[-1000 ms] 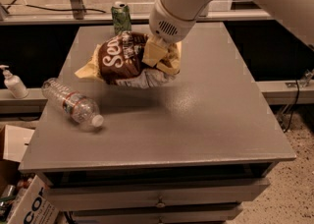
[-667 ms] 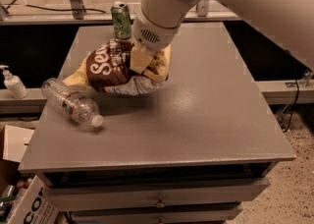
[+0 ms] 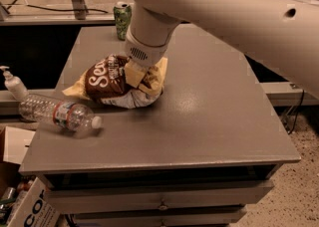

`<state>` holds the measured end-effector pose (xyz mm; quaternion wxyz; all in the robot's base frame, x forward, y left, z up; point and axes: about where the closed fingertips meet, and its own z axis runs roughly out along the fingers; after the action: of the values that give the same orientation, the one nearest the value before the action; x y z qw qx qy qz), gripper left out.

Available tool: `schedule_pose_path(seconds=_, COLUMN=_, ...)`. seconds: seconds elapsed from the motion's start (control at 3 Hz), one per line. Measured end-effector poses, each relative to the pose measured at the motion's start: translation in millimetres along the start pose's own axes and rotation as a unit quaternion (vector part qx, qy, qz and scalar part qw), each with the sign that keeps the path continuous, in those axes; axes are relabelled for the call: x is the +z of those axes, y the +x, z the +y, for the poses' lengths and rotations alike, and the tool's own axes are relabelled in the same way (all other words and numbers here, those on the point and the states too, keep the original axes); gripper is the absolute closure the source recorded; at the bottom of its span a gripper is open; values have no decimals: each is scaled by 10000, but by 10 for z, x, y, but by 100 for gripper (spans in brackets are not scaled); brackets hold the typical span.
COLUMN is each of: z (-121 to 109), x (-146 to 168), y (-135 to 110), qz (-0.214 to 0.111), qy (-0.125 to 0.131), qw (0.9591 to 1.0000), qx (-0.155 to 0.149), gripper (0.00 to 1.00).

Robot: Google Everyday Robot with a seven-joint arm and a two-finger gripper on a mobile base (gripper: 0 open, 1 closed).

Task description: Move brown chip bag near water bottle

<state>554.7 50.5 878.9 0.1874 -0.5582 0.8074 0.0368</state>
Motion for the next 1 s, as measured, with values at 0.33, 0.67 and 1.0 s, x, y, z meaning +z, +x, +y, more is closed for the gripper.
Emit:
schedule_pose_path(seconds=0.33, z=-3, x=113, y=52, qz=80, qy=-40, qw=9999, qx=112, gripper=100)
schedule_pose_path(seconds=0.67, z=-7, x=96, y=47, qz=82, qy=-40, qw=9999, qx=114, gripper=82)
schedule_pose_path(seconds=1.0, z=-18, x=99, y=87, qz=139, qy=-66, qw=9998, qx=161, gripper=51)
